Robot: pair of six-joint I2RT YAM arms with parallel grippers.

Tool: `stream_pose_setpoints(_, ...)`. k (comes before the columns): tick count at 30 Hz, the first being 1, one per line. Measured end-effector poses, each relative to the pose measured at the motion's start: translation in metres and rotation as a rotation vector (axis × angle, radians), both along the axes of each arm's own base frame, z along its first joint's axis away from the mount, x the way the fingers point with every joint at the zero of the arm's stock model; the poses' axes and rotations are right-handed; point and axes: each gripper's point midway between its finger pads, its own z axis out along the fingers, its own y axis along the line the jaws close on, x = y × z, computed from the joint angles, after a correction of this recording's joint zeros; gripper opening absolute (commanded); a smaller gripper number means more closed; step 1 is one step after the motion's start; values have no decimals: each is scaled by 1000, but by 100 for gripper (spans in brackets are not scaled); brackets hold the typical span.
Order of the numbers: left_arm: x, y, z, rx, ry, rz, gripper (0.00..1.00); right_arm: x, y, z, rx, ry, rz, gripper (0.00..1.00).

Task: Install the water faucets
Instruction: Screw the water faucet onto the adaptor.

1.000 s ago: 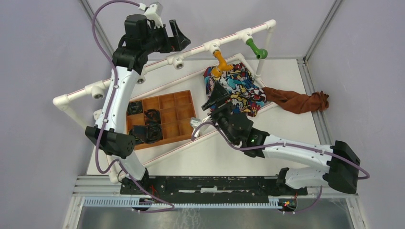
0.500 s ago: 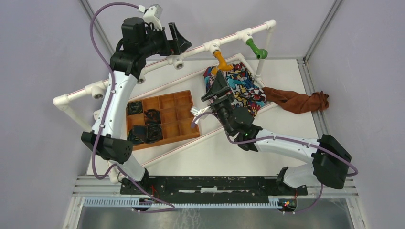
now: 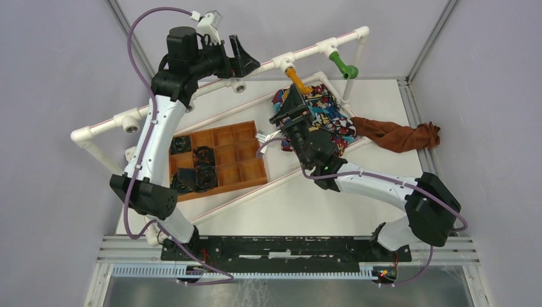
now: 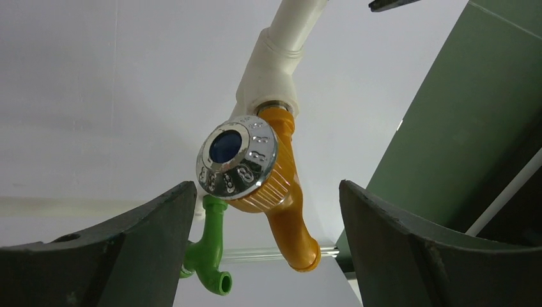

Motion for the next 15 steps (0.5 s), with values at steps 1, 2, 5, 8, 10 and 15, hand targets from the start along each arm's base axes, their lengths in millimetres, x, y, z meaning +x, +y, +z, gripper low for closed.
stream_pose_setpoints(1, 0, 0, 0, 0, 0, 0, 100, 1, 2, -1, -4, 2, 3, 80)
stream_pose_setpoints(2, 0, 0, 0, 0, 0, -1, 100, 3, 3, -1, -8, 4, 3, 74)
stream_pose_setpoints(5, 0, 0, 0, -1, 0, -3, 100, 5, 5, 2, -14, 9, 2, 61)
stream_pose_setpoints(8, 0, 0, 0, -1, 0, -3, 100, 7, 5, 10, -6, 3, 0, 50)
stream_pose_setpoints(10, 0, 0, 0, -1, 0, -3, 100, 8, 6, 7, -15, 12, -4, 41)
stream_pose_setpoints(15, 0, 0, 0, -1, 0, -3, 100, 10, 6, 4, -9, 26, -6, 16)
